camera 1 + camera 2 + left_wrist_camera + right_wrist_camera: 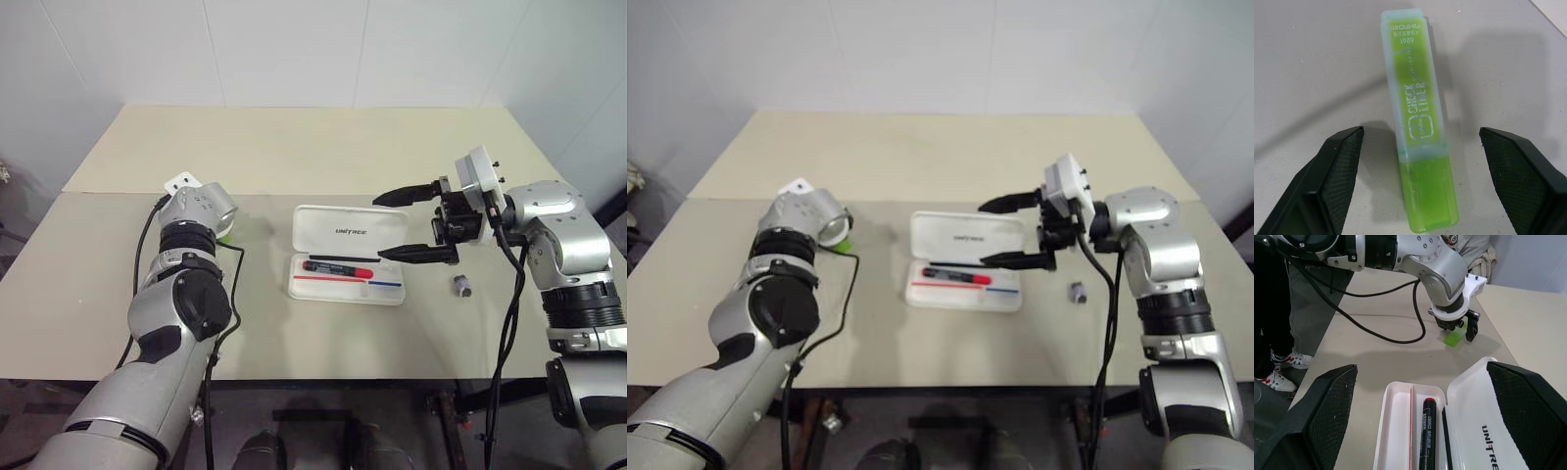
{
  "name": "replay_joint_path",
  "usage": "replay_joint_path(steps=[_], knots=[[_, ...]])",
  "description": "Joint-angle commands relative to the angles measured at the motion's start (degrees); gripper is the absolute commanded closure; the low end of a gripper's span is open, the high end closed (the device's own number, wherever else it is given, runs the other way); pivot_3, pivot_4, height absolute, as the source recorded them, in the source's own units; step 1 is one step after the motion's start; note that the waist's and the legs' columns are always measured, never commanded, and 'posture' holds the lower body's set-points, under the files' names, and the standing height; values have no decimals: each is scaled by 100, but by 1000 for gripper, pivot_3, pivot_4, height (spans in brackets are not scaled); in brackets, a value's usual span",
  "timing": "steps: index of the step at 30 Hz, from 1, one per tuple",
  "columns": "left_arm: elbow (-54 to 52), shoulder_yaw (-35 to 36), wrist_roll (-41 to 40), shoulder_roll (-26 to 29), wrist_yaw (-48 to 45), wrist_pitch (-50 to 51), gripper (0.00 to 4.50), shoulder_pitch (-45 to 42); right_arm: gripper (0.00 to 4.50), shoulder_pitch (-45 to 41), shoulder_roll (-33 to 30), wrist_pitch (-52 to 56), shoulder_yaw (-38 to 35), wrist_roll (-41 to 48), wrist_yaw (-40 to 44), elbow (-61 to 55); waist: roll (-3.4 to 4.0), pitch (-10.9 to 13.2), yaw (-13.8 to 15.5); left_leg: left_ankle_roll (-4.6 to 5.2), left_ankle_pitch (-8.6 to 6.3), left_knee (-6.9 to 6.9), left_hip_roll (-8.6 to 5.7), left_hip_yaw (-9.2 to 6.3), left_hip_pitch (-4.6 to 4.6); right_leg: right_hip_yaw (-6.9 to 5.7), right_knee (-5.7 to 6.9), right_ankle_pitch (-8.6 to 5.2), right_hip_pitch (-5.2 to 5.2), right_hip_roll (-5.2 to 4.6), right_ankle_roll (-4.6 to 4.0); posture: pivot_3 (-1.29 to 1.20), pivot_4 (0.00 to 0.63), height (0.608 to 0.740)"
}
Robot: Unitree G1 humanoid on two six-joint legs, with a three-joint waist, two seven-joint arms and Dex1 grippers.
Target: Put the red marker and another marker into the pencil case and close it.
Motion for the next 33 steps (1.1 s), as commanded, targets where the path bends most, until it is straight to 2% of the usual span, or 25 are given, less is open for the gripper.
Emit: replay_joint_path(steps=[1,5,11,12,19,22,25,28,33], knots=[[153,-43,-230,94,-60,-229,483,-137,0,8,-109,44,-254,158,-56,-247,0,0,-1,0,0,0,0,1,3,1,2,0,2,-1,0,0,150,740],[261,-124,-279,126,-4,-339,1381,-164,0,20,-117,55,-264,180,-85,-276,0,0,4,-1,3,0,-1,1,6,1,7,2,2,-3,-2,0,150,740],[342,-180,-415,167,27,-342,3341,-157,0,-7,-125,78,-259,216,-114,-298,-2,-1,2,1,6,0,-4,2,8,1,7,5,5,-9,-3,0,150,740],[336,-198,-427,174,12,-351,3439,-153,0,-16,-121,78,-253,218,-117,-302,-1,-1,2,2,5,0,-4,2,8,1,7,5,5,-10,-2,0,150,740],[152,-512,-345,262,-261,-355,3439,-134,0,-81,-83,60,-212,213,-118,-262,-2,-1,1,2,5,0,-4,3,7,0,4,5,5,-7,-2,0,150,740],[-286,-1111,-50,382,-1031,-291,3439,-21,0,-56,-77,50,-209,210,-120,-266,-2,-1,-1,0,3,0,-2,4,3,-1,-3,5,4,-3,-2,0,150,740],[-1265,-1987,209,527,-2266,32,3439,351,0,-30,-88,11,-217,193,-107,-222,-2,-1,-35,-3,1,-1,0,5,-3,-1,-11,5,1,5,-2,0,150,740],[-2899,-2604,83,762,-3410,570,3439,1109,0,-16,-90,-33,-229,170,-112,-163,-1,-1,-89,-4,-1,-4,4,12,-2,2,-13,4,-1,10,-3,0,150,740],[-5117,-2949,-568,1374,-5280,1164,3439,2167,0,1,-67,-151,-228,135,-124,-50,-2,-1,-139,-4,-1,-2,8,17,-2,7,-10,4,-4,10,-3,0,150,740]])
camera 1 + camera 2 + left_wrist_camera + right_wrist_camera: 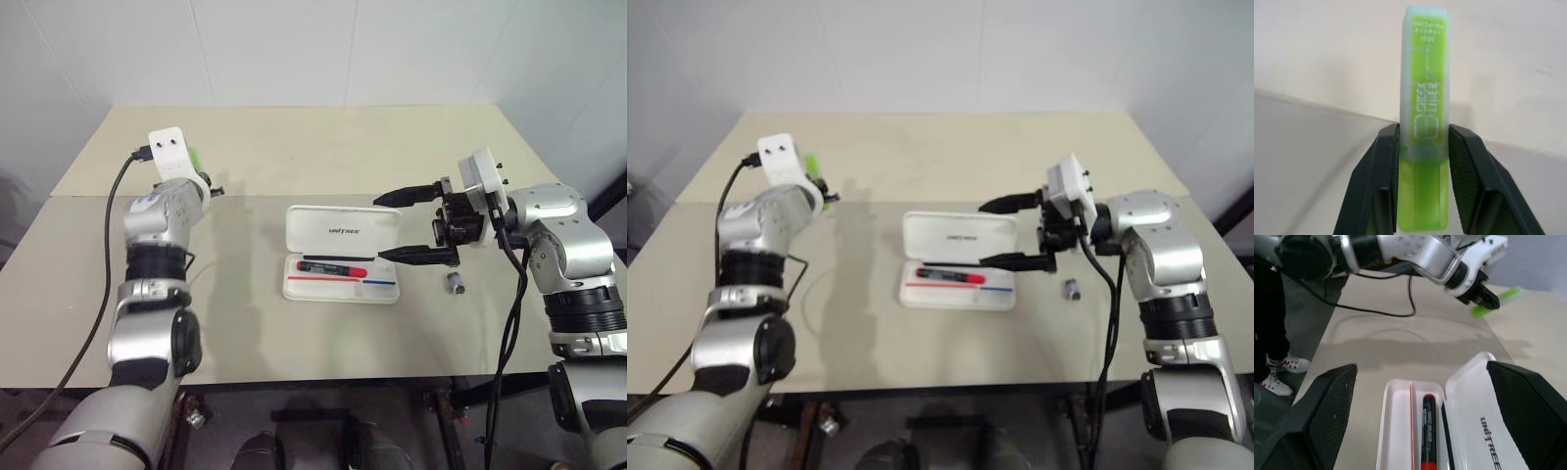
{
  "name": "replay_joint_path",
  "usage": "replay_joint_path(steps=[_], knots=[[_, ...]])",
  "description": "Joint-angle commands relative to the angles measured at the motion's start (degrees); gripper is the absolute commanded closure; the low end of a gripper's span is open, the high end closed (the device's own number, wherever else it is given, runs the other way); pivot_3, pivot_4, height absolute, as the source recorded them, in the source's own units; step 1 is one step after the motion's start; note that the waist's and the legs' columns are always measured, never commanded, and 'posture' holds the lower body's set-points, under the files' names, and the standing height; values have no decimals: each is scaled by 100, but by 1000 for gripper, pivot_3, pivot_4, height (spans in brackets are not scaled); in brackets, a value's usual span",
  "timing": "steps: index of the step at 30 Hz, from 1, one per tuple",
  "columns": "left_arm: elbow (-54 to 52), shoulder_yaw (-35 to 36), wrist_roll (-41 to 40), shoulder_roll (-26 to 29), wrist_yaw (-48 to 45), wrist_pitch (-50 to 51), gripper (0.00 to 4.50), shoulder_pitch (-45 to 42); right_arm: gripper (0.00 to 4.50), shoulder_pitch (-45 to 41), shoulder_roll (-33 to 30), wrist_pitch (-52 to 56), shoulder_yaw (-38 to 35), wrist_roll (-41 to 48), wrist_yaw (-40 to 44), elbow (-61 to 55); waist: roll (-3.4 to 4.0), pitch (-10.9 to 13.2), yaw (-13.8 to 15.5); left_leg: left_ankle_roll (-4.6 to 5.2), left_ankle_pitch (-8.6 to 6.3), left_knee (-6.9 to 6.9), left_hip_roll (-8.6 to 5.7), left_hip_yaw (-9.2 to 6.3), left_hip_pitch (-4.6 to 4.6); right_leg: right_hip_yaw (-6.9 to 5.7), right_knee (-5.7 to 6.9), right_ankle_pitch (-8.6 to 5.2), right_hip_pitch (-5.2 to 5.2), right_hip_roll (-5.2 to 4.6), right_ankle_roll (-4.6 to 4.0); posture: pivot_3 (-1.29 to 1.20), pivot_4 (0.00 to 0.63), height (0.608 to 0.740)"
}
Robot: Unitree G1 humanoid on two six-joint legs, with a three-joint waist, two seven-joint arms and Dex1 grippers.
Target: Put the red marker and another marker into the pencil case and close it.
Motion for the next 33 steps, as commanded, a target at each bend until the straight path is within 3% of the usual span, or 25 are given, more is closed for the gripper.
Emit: replay_joint_path(steps=[1,8,13,20,23,33], knots=[[-1575,-188,-497,599,-1471,142,3439,430,0,-33,-25,-150,-210,35,-23,-22,0,0,-6,0,0,0,2,0,1,0,1,0,0,0,0,0,150,740],[-2610,-28,-982,1570,-3475,-403,3439,1363,0,46,-36,-280,-249,19,-49,56,1,0,6,0,1,1,4,1,11,5,10,-3,1,-2,-6,0,150,740],[-2812,-143,-1053,2172,-5344,-1655,3439,2060,0,170,-125,-323,-346,3,-100,33,1,0,3,6,0,1,2,0,10,4,9,-4,3,-7,-8,0,150,740],[-2789,-1098,-982,2657,-7856,-2613,3439,2193,0,266,-417,-373,-412,-85,8,90,1,0,12,13,-3,1,1,0,6,1,4,-5,2,-8,-10,0,150,740],[-2527,-1599,-686,2606,-8275,-2828,3439,1814,0,295,-518,-377,-415,-93,17,85,1,0,11,15,-5,1,1,1,6,1,2,-6,2,-5,-11,0,150,740],[-1521,-2918,221,1635,-8512,-2693,3439,434,0,679,-613,-196,-601,22,-249,-401,2,0,13,22,-3,7,-1,3,1,3,3,-6,1,0,-7,0,150,740]])
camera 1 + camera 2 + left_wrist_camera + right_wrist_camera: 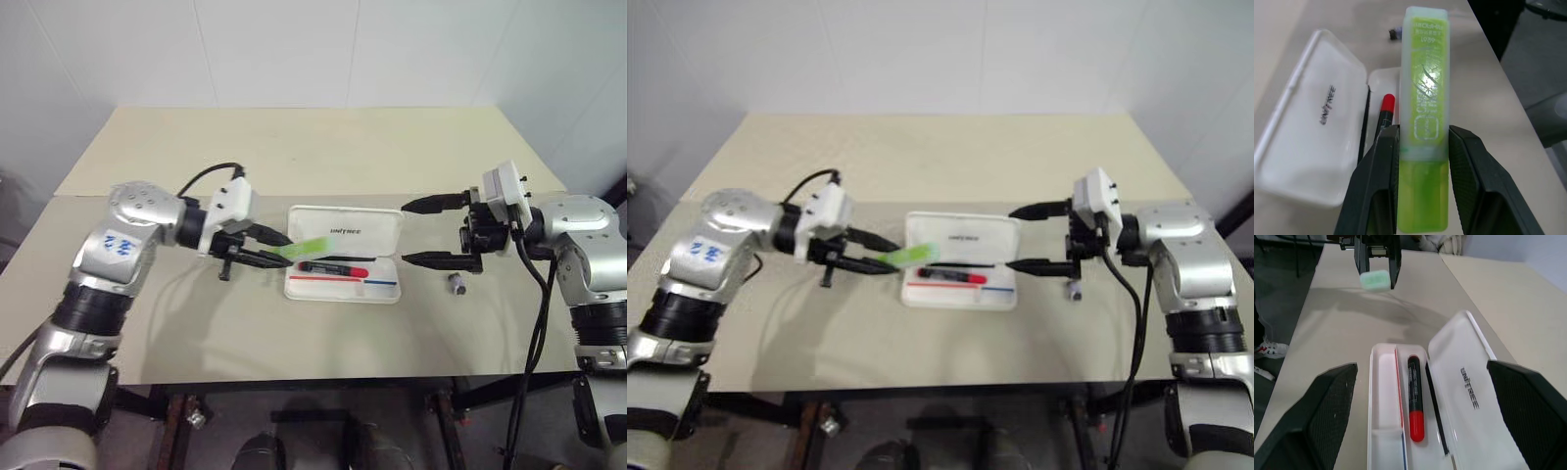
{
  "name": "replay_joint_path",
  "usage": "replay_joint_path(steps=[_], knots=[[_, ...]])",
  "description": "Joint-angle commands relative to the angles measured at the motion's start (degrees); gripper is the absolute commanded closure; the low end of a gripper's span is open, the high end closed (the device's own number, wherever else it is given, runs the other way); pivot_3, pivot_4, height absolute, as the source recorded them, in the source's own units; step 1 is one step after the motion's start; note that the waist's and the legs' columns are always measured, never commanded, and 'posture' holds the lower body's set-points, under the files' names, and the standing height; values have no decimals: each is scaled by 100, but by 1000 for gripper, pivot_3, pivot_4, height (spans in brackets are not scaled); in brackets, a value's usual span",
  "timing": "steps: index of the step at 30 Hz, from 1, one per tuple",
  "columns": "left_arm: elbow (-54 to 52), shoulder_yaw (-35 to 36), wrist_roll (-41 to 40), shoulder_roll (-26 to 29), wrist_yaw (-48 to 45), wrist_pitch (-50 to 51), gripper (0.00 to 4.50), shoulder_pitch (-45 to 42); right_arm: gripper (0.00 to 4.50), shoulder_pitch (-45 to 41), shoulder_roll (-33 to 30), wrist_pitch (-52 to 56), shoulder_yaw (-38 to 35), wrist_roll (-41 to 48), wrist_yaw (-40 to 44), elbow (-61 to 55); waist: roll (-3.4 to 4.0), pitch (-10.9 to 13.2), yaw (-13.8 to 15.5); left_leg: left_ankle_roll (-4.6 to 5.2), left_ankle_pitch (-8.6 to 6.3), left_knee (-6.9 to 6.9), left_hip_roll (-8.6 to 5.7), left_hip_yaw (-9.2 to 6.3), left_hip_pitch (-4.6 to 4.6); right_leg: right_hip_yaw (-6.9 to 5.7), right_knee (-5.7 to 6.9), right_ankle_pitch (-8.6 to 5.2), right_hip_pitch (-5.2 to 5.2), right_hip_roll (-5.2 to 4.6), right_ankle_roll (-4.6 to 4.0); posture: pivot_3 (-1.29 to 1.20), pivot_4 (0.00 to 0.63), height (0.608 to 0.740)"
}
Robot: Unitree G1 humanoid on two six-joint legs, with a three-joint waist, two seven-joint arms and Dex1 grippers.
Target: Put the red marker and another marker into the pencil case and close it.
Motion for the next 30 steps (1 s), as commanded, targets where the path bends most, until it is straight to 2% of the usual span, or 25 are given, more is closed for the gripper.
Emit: replay_joint_path(steps=[1,11,30], knots=[[204,-362,320,-203,-153,92,3439,-361,0,165,-112,93,-313,195,-170,-458,0,0,-5,0,0,0,1,0,0,0,0,0,0,1,0,0,150,740],[708,-1082,1265,-765,44,57,3439,-538,0,811,-205,484,-632,430,-638,-1265,0,0,4,4,-2,4,3,-6,-1,2,1,0,0,4,0,0,150,740],[1482,-1109,1924,-1041,85,-546,3439,-593,0,1253,-129,720,-719,723,-1179,-1882,0,0,2,27,-12,6,2,-15,-7,-3,1,0,0,2,0,0,150,740]])
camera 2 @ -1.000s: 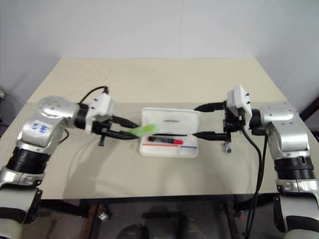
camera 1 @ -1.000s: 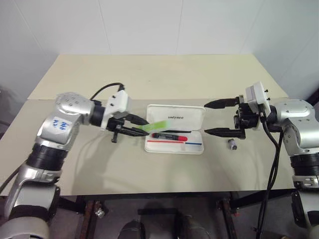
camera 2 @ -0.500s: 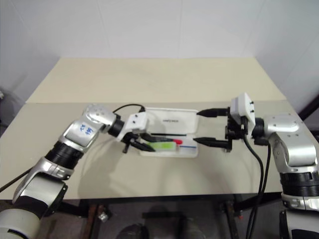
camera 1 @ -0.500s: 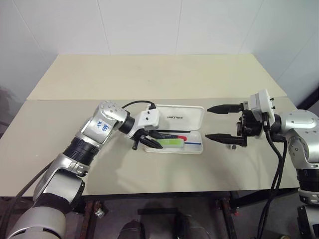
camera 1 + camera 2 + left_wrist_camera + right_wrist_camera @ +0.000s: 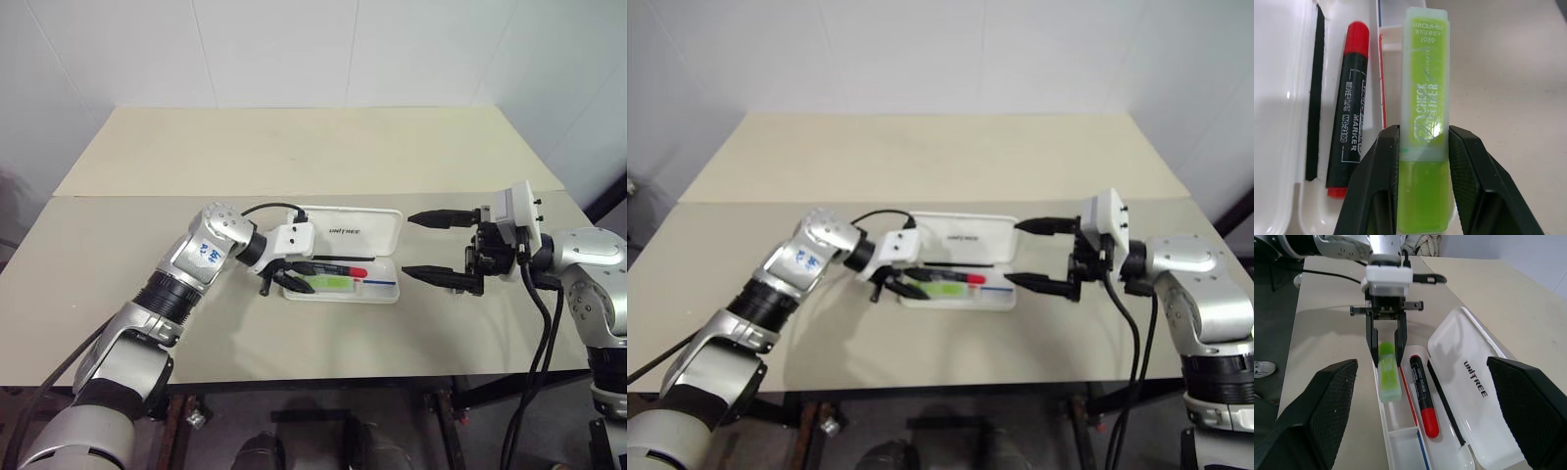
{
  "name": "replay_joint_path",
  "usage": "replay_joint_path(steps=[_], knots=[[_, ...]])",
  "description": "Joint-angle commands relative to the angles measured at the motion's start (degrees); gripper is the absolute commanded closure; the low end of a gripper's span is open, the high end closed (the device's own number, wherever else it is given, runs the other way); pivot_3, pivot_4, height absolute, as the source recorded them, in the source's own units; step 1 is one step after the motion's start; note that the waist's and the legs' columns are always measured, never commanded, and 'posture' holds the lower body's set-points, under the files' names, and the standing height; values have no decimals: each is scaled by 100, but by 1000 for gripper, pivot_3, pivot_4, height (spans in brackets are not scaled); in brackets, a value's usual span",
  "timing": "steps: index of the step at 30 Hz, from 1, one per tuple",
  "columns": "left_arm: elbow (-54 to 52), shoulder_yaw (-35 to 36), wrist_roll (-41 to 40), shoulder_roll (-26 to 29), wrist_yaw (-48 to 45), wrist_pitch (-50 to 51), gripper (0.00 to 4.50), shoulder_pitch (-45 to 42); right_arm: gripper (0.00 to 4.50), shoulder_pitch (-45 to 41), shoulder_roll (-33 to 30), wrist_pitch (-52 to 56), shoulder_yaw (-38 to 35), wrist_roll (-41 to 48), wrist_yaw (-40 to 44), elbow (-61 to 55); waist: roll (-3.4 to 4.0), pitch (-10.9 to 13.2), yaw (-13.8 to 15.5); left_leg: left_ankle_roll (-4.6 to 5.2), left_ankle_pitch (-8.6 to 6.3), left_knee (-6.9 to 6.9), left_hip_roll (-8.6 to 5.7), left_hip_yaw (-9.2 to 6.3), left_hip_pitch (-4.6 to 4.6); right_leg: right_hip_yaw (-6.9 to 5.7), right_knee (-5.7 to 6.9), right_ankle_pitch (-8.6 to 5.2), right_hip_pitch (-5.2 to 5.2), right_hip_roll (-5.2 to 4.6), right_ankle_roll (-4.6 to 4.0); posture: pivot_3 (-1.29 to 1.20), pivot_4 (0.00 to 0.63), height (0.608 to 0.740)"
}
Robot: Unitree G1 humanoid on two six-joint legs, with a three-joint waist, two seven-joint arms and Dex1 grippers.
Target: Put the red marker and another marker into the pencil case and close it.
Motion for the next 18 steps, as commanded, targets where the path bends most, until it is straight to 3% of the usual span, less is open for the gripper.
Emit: replay_joint_path(steps=[1,8,18], knots=[[95,51,109,-32,10,-127,3439,-170,0,13,-36,-10,-205,146,-86,-246,0,0,-2,0,0,0,0,0,1,0,0,0,0,0,0,0,150,740],[366,70,218,-184,38,-134,3439,-255,0,25,-35,22,-192,207,-164,-307,0,0,8,1,0,1,-1,-1,-1,-1,0,0,0,0,0,0,150,740],[238,240,35,-405,-50,161,27,-399,0,-19,34,0,-117,204,-224,-251,0,0,25,2,0,2,-1,-3,-3,-2,-1,0,0,0,0,0,150,740]])
